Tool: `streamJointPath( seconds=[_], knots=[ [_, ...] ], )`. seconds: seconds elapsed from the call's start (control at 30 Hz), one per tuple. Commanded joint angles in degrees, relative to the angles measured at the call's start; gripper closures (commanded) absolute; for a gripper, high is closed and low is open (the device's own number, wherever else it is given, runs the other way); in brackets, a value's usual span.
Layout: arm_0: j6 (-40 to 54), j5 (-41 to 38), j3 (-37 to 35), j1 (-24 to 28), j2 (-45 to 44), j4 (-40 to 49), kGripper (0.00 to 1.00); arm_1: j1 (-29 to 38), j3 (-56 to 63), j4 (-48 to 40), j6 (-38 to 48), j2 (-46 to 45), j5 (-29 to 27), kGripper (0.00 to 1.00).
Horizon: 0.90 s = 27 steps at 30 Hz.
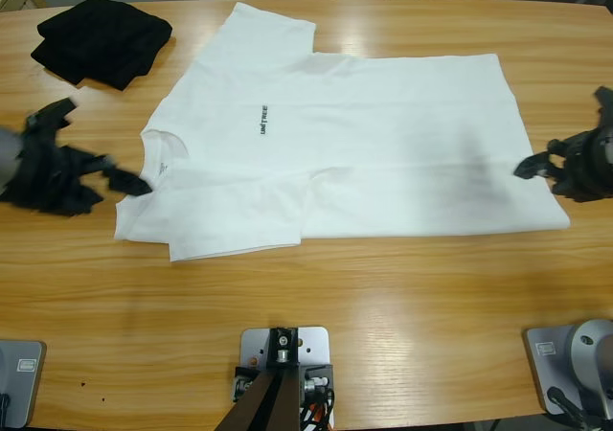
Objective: Fold clothes
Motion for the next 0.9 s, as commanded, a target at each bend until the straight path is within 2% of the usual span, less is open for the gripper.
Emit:
streamJointPath(
  seconds=[0.03, 0.07, 0.1, 0.13, 0.33, 0.37, 0.4, 0.47, 0.5, 0.73, 0.9],
  knots=[
    [-0.77, -0.28, -3.98, -1.90, 13.57, 0.49, 0.281, -4.19, 2.30, -6.78, -0.98, 10.48, 3.13, 0.307],
    [-0.59, -0.28, -3.64, -2.36, 14.24, 0.49, 0.393, -4.47, 2.51, -7.38, -0.98, 10.99, 3.17, 0.413],
    [-0.29, -0.28, -3.13, -2.75, 14.66, 0.49, 0.496, -4.65, 2.77, -8.01, -1.01, 11.32, 3.32, 0.439],
    [-0.28, -0.28, -2.94, -2.98, 14.94, 0.49, 0.519, -4.77, 3.12, -8.61, -1.13, 11.66, 3.54, 0.444],
    [4.00, 1.02, -4.50, -4.94, 17.11, 0.49, 0.520, -5.60, 5.69, -12.23, -2.28, 12.89, 4.36, 1.000],
    [4.14, 1.20, -4.50, -5.12, 17.77, 0.49, 0.526, -5.88, 6.06, -12.88, -2.65, 13.10, 4.63, 1.000],
    [4.44, 1.53, -4.40, -5.38, 18.39, 0.56, 0.620, -5.95, 6.29, -13.39, -2.93, 13.12, 4.80, 1.000],
    [5.54, 2.75, -4.12, -6.02, 19.09, 0.87, 0.967, -6.11, 6.60, -14.15, -3.40, 13.22, 4.89, 1.000],
    [5.91, 3.45, -4.05, -6.21, 19.44, 1.19, 1.000, -6.28, 6.67, -14.39, -3.58, 13.43, 5.21, 1.000],
    [6.91, 5.51, -4.19, -6.33, 22.12, 1.79, 1.000, -7.44, 7.50, -15.52, -3.61, 14.91, 6.77, 1.000],
    [6.19, 6.23, -3.50, -6.42, 19.64, 8.57, 1.000, -10.54, 7.87, -12.30, 0.69, 14.42, 8.40, 1.000]
  ],
)
